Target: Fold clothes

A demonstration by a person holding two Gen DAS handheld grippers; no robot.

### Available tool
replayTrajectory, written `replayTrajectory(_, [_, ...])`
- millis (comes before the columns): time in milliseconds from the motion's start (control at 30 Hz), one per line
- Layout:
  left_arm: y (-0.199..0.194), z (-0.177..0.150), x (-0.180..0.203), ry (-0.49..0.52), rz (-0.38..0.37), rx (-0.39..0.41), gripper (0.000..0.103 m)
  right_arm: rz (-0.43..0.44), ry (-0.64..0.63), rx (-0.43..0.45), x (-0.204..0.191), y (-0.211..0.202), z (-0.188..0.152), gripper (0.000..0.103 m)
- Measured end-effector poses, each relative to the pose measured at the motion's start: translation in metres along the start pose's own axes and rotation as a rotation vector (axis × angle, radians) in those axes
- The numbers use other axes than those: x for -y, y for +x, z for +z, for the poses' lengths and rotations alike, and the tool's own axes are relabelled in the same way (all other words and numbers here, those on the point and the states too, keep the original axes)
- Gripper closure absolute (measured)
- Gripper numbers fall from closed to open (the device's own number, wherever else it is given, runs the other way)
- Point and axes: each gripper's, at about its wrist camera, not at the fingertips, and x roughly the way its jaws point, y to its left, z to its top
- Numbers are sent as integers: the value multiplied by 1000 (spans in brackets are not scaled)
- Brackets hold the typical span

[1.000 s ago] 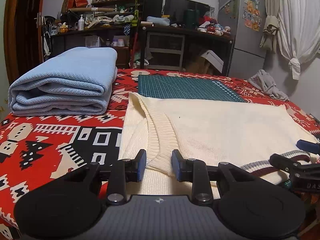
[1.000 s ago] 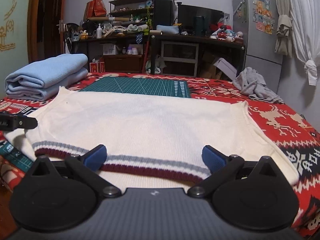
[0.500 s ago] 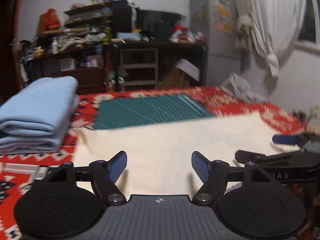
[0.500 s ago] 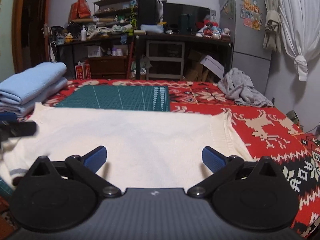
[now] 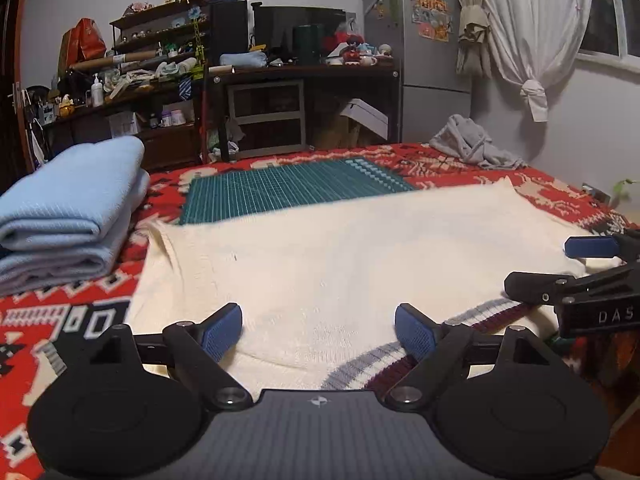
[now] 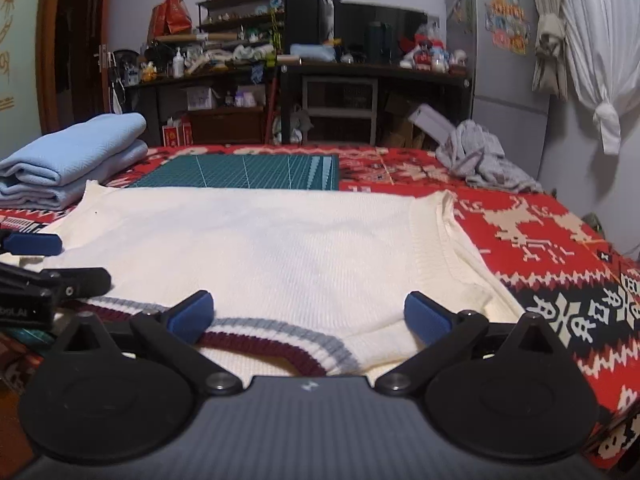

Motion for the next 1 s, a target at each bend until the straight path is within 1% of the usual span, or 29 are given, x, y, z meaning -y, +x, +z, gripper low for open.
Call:
replayTrajectory(67, [0,15,-2,-9,4,36,18,-17,-9,28,0,-3,12,0])
replayTrajectory(100, [0,23,-2,-14,6,54,14,-10,-9,41,1,-3,21,0])
replayTrajectory(133, [3,32,-4,-16,10,66,14,-1,-8,53,1,-2,30,0])
replayTrajectory(233, [23,59,-10,-9,37,81,14,18,-2,57,3,11,61,0])
replayTrajectory(300, [40,73,-14,-7,52,77,15,1,1,49,3,25,79,0])
replayTrajectory(333, [48,78,-15,-14,45,71,21,-9,2,45,4,32,89,0])
replayTrajectory(367, [57,83,-17,-22,34,63,24,-25,4,45,3,38,96,1])
replayTrajectory(400, [65,87,-17,-28,21,54,33,-31,5,47,2,44,103,1])
replayTrajectory(433, [72,89,-16,-31,3,44,46,-21,3,49,0,50,109,3])
replayTrajectory(467, [78,90,-15,-36,-13,35,51,-7,1,43,-1,56,114,13])
replayTrajectory(500, [83,90,-13,-44,-28,26,60,6,-1,36,-3,63,119,20])
replayTrajectory(533, [89,90,-11,-52,-43,16,73,18,0,28,-6,69,123,31])
replayTrajectory(567, [94,91,-10,-60,-57,7,78,29,2,20,-8,76,126,43])
replayTrajectory(600, [100,91,-8,-68,-72,-3,88,47,9,7,-11,83,128,50])
replayTrajectory(633, [105,91,-7,-76,-86,-12,94,58,20,-6,-13,90,129,66])
replayTrajectory(667, [111,91,-5,-84,-101,-22,94,68,32,-18,-15,96,129,77])
replayTrajectory(733, [121,89,-2,-99,-121,-45,97,85,56,-41,-20,109,126,82])
replayTrajectory(767, [126,86,-2,-114,-118,-63,100,84,62,-53,-23,115,123,87])
replayTrajectory(800, [131,84,-4,-134,-116,-82,100,81,68,-66,-25,121,120,93])
replayTrajectory(900, [139,79,-11,-185,-112,-126,100,80,64,-110,-30,135,111,93])
replayTrajectory(1000, [141,78,-18,-218,-90,-152,99,64,36,-123,-32,141,101,93])
